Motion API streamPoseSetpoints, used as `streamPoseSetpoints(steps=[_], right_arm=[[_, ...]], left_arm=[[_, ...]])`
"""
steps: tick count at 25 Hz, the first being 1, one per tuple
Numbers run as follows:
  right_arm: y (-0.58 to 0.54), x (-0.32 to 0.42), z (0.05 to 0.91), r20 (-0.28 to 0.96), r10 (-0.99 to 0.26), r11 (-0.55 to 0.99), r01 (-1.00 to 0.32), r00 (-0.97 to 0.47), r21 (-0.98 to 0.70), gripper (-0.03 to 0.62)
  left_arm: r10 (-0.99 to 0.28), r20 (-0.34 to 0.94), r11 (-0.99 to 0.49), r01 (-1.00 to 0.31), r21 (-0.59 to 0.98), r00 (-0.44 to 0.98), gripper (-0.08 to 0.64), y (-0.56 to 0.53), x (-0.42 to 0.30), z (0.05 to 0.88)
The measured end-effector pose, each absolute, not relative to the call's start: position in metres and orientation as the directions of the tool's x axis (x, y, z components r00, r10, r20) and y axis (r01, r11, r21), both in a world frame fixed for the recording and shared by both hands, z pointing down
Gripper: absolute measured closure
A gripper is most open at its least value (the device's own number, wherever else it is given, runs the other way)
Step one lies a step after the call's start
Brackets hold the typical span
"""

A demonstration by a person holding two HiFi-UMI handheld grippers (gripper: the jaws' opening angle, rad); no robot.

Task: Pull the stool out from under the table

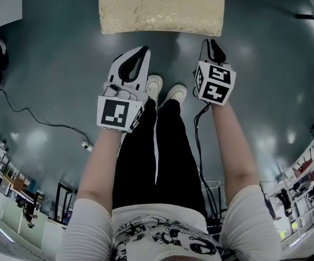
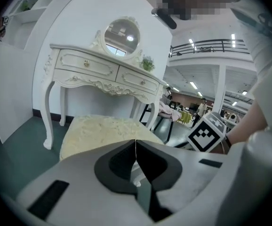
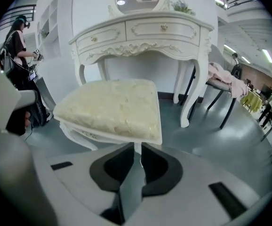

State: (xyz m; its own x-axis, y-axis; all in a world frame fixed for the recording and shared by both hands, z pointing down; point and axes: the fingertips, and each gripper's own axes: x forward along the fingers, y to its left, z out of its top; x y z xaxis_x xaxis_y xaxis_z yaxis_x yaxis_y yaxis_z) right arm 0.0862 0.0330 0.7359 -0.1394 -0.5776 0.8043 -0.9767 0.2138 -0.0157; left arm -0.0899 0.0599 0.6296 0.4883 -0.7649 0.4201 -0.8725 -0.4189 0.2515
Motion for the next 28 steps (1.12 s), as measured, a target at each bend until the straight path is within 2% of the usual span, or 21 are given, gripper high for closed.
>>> streamPoseSetpoints(steps=[1, 5, 13, 18, 24, 28], right_arm=[[0.032, 0.082, 0.716, 0.788, -0.599, 0.207, -0.978, -0.143, -0.02, 0.546], [0.016, 0.058, 0.633, 0.695, -0.686, 0.227, -0.971, -0.215, -0.076, 0.568], [-0.02, 0.028, 0.452, 0.496, -0.817, 0.296, -0.952, -0.294, -0.076, 0.575], [-0.049, 0.012, 0.325, 0.343, -0.885, 0.316, -0.947, -0.315, -0.055, 0.575], [-0.046, 0.013, 0.182, 0.18, -0.931, 0.318, -0.948, -0.316, -0.019, 0.575], [-0.027, 0.01, 0.122, 0.15, -0.93, 0.338, -0.941, -0.335, -0.003, 0.575]], left_arm=[[-0.768, 0.41, -0.423, -0.87, 0.252, 0.492, 0.54, 0.054, -0.092, 0.616], [-0.781, 0.367, -0.454, -0.863, 0.223, 0.506, 0.539, 0.027, -0.103, 0.557], [-0.813, 0.292, -0.482, -0.864, 0.149, 0.504, 0.54, -0.011, -0.116, 0.418], [-0.84, 0.184, -0.492, -0.86, 0.135, 0.51, 0.539, -0.025, -0.12, 0.308], [-0.846, 0.089, -0.521, -0.85, 0.072, 0.526, 0.54, -0.022, -0.121, 0.187], [-0.845, 0.004, -0.534, -0.845, 0.033, 0.535, 0.539, -0.026, -0.129, 0.109]])
